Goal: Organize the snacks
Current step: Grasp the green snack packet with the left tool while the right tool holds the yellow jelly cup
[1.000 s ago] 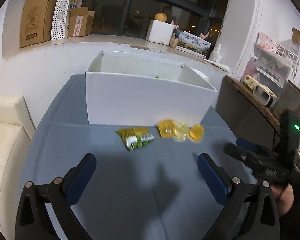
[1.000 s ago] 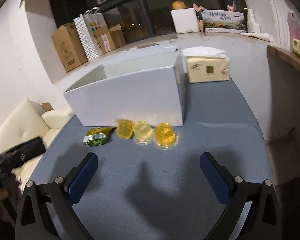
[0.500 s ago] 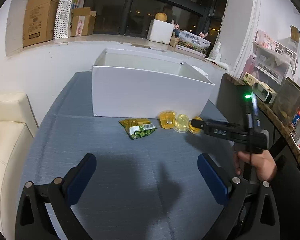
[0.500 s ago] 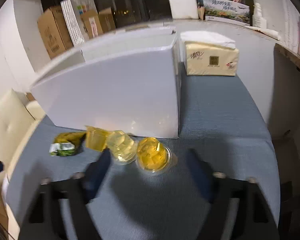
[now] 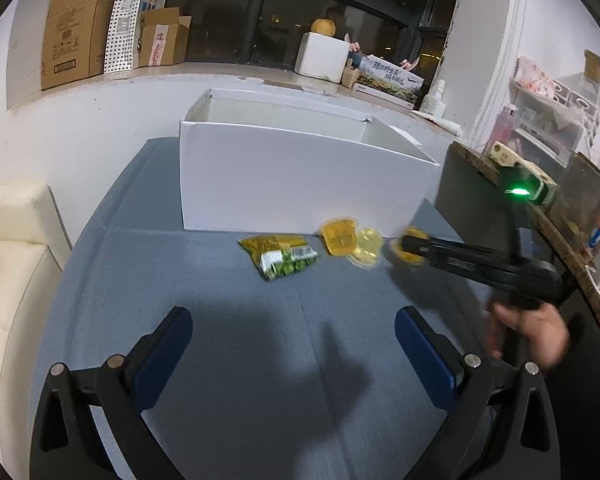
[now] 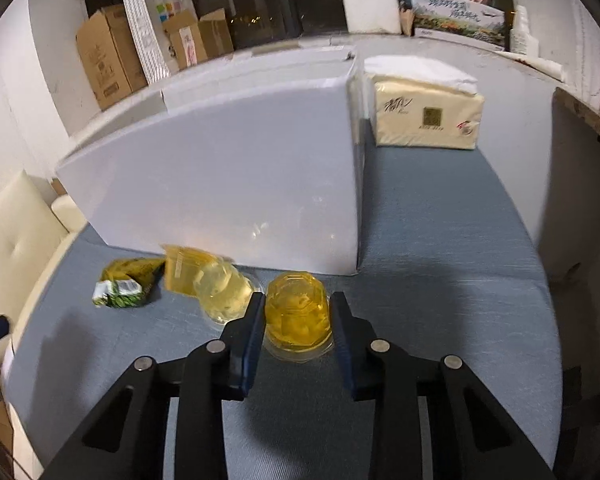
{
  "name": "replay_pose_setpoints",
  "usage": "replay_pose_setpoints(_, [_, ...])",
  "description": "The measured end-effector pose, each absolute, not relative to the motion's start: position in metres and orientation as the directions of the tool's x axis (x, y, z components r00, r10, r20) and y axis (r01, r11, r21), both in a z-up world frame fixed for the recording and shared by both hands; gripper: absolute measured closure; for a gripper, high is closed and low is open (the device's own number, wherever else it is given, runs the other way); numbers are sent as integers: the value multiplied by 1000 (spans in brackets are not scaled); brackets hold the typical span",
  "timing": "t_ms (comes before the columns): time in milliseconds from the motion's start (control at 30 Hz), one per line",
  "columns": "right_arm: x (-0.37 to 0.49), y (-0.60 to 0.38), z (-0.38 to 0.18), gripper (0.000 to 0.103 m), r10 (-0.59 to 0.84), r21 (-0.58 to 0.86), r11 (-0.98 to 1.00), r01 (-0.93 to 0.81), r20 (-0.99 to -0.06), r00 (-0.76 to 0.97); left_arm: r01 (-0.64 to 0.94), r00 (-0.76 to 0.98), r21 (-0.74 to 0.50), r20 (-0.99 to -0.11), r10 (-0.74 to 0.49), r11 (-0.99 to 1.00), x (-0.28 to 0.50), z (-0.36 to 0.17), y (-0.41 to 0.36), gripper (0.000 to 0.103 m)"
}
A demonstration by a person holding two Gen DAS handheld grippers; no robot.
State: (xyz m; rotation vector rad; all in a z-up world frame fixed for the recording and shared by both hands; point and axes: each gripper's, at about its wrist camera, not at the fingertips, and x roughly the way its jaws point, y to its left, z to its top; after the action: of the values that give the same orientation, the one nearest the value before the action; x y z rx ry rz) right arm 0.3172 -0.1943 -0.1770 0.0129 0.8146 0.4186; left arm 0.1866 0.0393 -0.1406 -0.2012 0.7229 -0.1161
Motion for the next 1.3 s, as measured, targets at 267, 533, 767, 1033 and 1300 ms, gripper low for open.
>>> replay_pose_setpoints(267, [282, -205, -143, 68, 413, 196, 901, -388, -661, 626, 21, 726, -176, -674, -136, 984, 249, -152, 27, 0])
replay_pose_setpoints(533, [255, -222, -123, 68, 437, 223, 894, -389, -628, 644, 18, 682, -109, -725, -92, 994, 299, -179, 17, 0])
replay_pose_setpoints(767, [253, -220, -121, 68, 449, 222, 887, -405, -619, 644, 24, 626, -102, -774, -95, 995, 318, -196, 15, 1])
replay_pose_setpoints(1033, [249, -216, -126, 68, 461, 232, 881, -413, -624, 631, 39, 616, -64, -784, -75, 997, 326, -192, 8, 43])
replay_pose_setpoints(1300, [246, -212, -122, 68, 471, 234, 875, -423, -614, 633, 94, 700, -66, -706, -113, 993, 287, -154, -5, 44])
